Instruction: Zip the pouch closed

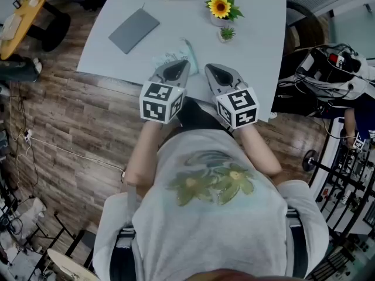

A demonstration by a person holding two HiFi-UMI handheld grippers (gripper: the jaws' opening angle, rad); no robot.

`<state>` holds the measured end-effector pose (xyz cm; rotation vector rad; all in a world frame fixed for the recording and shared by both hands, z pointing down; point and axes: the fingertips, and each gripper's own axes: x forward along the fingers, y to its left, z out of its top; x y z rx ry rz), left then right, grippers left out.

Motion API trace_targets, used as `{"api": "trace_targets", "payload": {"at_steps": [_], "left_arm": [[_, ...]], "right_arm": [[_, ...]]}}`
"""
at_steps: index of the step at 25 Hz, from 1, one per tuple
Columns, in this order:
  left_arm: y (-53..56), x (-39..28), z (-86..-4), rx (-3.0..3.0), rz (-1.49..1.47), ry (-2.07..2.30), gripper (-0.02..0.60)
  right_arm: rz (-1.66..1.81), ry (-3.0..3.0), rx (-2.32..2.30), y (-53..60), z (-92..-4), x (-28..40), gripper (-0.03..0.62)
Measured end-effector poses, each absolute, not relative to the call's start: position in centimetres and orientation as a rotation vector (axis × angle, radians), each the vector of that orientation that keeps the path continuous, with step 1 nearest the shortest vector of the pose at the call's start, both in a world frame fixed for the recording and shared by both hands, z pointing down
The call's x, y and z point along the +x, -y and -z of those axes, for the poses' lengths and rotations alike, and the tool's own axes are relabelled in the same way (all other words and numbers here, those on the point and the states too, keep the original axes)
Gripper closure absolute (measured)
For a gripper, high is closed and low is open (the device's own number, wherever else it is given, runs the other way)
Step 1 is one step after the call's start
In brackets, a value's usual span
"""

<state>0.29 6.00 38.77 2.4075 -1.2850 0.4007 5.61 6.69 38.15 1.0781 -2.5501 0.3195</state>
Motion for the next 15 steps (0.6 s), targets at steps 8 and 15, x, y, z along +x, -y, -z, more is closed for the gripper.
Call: {"api": "trace_targets", "payload": {"at_steps": [8,15], "left_arm": [[-6.6,0.1,-38.4,2.405,-0.392,1.296,0.577],[-4.4,1.0,-38.4,2.411,-0.401,1.302,0.577]], "right_arm": [[-0.333,2.551,1.103,-7.3,-37.5,6.2,0.577],[-0.36,2.543,1.096,-5.2,-38.0,7.3,0.577]]}}
